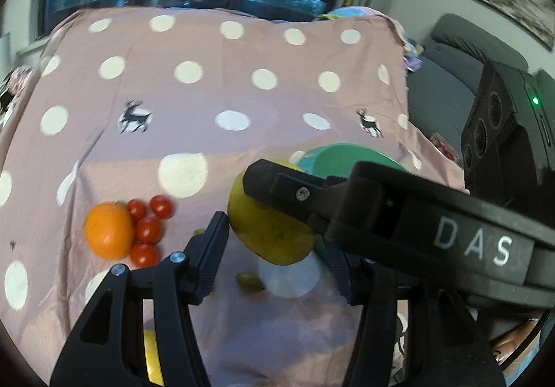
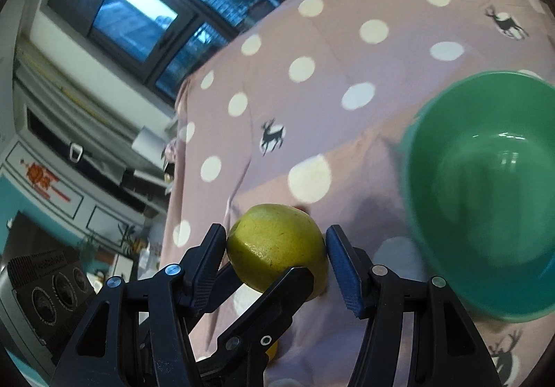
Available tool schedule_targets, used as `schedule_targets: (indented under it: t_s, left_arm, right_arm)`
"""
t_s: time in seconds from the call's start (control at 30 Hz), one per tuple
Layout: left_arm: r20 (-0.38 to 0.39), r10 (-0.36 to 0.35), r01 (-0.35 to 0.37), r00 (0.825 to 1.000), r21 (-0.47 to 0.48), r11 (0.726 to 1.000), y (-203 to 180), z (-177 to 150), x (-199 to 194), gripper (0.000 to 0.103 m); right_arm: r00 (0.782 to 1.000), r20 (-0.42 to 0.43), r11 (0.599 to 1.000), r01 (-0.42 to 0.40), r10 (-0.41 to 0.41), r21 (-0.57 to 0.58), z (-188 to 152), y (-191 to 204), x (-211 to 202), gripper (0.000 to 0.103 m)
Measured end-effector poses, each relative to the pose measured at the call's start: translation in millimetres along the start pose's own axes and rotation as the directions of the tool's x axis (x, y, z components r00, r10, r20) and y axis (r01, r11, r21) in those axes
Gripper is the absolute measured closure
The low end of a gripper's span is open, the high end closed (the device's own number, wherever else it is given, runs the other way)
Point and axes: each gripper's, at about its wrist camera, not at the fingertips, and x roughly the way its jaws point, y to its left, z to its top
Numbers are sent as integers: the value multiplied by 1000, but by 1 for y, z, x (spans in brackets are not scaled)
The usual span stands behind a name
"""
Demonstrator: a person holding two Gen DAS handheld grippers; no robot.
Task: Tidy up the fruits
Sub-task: 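Carry the green-yellow fruit over the green bowl and release it inside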
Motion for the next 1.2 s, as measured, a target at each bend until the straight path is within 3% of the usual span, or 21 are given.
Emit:
schedule_targets:
  t_s: [0.27, 0.5, 0.87, 1.2]
  left_arm:
    - [-43, -130, 134, 991, 130, 982, -38, 14, 27, 48]
    - [-78, -213, 224, 974, 165, 961, -60, 12, 45, 48]
    - [-146, -303, 324, 942, 147, 935, -80, 5, 75, 48]
    - [-199, -340, 365, 919, 106, 925, -85, -1, 90, 48]
  right_arm:
    - [988, 129, 993, 78, -89, 87, 9, -29, -38, 41]
    - [969, 177, 977, 142, -169, 159, 10, -53, -54, 41]
    - [947, 178, 944, 221, -268, 246, 11, -84, -67, 41]
    - [928, 153, 915, 290, -341, 280, 11, -98, -69, 42]
